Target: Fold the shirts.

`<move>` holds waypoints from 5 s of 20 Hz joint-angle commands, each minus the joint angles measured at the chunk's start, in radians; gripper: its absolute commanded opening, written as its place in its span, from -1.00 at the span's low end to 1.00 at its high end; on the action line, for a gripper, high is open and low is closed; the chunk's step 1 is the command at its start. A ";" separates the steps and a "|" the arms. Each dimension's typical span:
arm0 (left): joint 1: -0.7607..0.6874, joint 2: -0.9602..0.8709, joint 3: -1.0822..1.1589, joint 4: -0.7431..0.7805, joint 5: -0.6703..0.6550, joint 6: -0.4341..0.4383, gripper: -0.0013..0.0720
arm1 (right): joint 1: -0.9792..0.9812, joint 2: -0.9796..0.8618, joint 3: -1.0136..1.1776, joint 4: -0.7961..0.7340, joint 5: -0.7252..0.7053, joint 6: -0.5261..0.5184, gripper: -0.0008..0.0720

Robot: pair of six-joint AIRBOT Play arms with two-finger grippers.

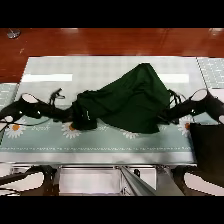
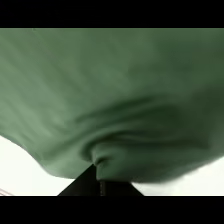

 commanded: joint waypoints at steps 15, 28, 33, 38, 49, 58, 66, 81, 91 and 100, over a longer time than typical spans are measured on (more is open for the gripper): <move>0.434 0.505 1.202 -0.231 -0.023 -0.151 -0.88 | -0.008 0.366 1.337 -0.168 0.172 0.095 -0.93; 0.241 0.756 1.209 0.267 -0.077 -0.266 -0.88 | -0.008 0.677 1.176 -0.273 0.353 0.114 -0.93; 0.203 0.707 0.933 0.255 -0.086 -0.282 -0.88 | -0.008 0.650 0.852 -0.225 0.322 0.104 -0.93; 0.165 0.511 0.681 0.209 0.023 -0.269 -0.88 | -0.008 0.435 0.607 -0.225 0.123 0.062 -0.93; -0.054 -0.031 0.663 0.171 0.327 -0.345 -0.87 | -0.005 -0.405 0.969 0.177 -0.135 0.051 -0.93; 0.108 -0.075 0.665 0.252 -0.290 -0.252 0.95 | -0.262 -0.493 1.085 0.162 0.301 0.002 0.75; 0.370 0.254 -0.105 0.058 -0.176 -0.164 0.94 | -0.533 -0.040 0.378 -0.005 0.068 -0.038 0.75; 0.069 0.306 -0.394 -0.220 0.212 -0.048 0.63 | -0.529 0.134 -0.010 0.156 -0.021 -0.130 0.75; 0.098 0.307 -0.266 -0.221 0.077 0.051 -0.88 | -0.605 0.026 -0.010 -0.073 -0.007 -0.024 0.75; 0.098 0.307 -0.266 -0.221 0.080 0.049 -0.88 | -0.409 -0.122 0.028 0.080 -0.122 -0.053 0.75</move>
